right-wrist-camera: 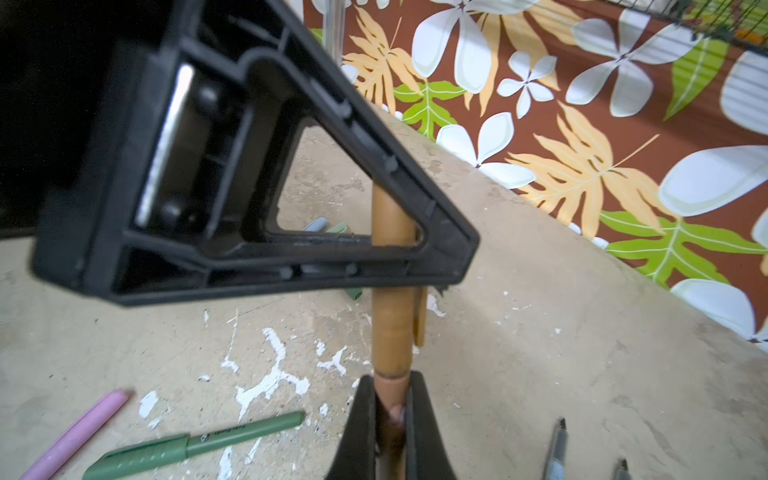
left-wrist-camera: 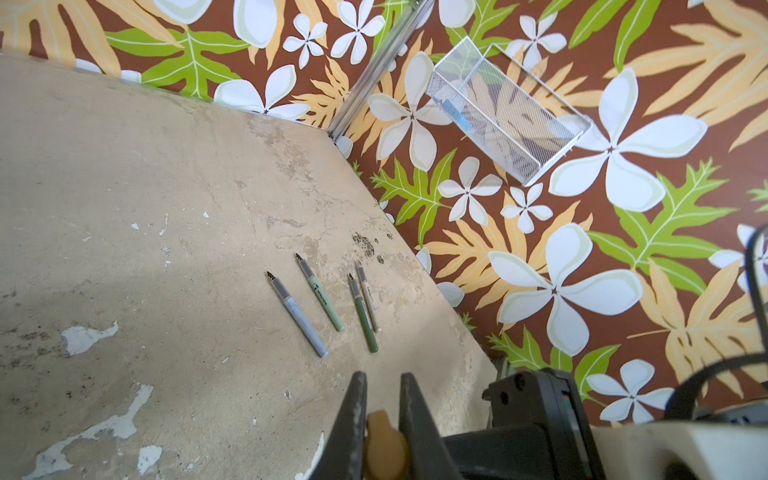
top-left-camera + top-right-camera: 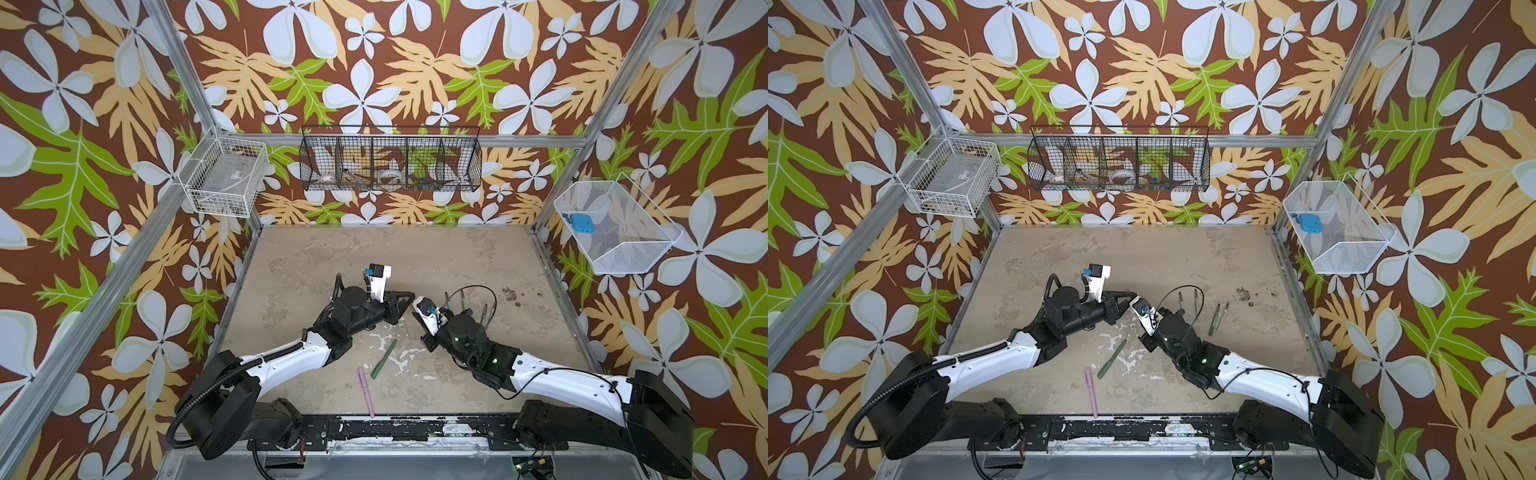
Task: Open the pen caps
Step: 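Draw the cap off with left gripper while right gripper holds the pen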
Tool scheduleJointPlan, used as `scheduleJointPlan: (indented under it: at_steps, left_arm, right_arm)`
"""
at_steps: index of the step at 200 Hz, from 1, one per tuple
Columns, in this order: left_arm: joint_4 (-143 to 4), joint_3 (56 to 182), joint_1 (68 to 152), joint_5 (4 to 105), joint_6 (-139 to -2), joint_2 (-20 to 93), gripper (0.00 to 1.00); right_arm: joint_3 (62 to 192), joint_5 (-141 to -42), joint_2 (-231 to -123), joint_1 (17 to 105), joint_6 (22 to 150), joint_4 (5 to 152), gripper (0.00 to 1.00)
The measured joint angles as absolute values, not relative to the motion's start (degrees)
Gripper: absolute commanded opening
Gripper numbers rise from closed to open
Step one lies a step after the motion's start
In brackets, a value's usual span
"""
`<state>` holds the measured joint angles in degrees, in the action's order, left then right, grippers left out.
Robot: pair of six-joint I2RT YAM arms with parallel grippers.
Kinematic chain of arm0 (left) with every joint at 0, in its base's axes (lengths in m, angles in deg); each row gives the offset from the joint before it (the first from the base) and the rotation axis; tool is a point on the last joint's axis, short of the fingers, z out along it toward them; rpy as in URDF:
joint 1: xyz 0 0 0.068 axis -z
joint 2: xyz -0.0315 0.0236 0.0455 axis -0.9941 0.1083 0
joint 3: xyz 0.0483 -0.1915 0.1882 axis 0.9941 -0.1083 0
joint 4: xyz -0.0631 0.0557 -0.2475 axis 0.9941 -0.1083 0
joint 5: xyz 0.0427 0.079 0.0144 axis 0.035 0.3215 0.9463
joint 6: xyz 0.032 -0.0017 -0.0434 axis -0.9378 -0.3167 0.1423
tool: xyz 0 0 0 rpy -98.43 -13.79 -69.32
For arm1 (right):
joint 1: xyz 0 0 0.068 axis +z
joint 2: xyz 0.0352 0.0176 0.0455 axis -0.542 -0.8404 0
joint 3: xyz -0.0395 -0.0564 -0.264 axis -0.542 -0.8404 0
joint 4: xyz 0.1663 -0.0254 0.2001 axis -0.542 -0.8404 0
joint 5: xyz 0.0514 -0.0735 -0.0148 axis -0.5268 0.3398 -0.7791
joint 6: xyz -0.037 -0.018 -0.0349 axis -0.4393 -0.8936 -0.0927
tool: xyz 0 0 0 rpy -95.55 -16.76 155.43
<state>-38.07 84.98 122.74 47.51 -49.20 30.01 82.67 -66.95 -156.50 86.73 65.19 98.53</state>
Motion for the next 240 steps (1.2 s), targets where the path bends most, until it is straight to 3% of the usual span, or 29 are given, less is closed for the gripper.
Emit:
scheduleJointPlan:
  at_steps: [21,64,93,115,169,187,206,240]
  left_arm:
    - [-39.3,86.4,120.0,44.2,-46.3,28.9,0.0]
    - [-43.7,89.3,117.5,40.8,-48.2,27.2,0.0]
    - [-49.6,91.5,116.7,40.1,-51.5,25.9,0.0]
    - [-52.3,93.1,115.5,38.7,-52.3,25.2,0.0]
    - [-56.1,94.4,114.3,39.5,-51.1,23.9,0.0]
    - [-56.1,94.4,113.2,38.7,-49.2,23.8,0.0]
    - [-48.6,96.1,109.2,42.9,-47.9,22.8,0.0]
    - [-41.4,97.1,106.6,41.4,-47.1,22.2,0.0]
  right_arm:
    - [82.6,-69.0,-156.4,86.1,64.7,102.0,0.0]
    - [83.6,-87.9,-158.5,78.7,65.2,105.9,0.0]
    - [84.7,-92.9,-160.3,77.2,66.2,106.5,0.0]
    - [85.2,-91.3,-160.5,78.0,66.3,107.0,0.0]
    - [86.9,-69.2,-161.9,86.8,64.9,106.9,0.0]
    - [86.4,-68.6,-161.4,87.1,64.6,107.8,0.0]
    - [83.9,-69.2,-160.7,85.3,64.8,96.5,0.0]
    - [84.6,-76.4,-163.1,83.5,64.8,88.6,0.0]
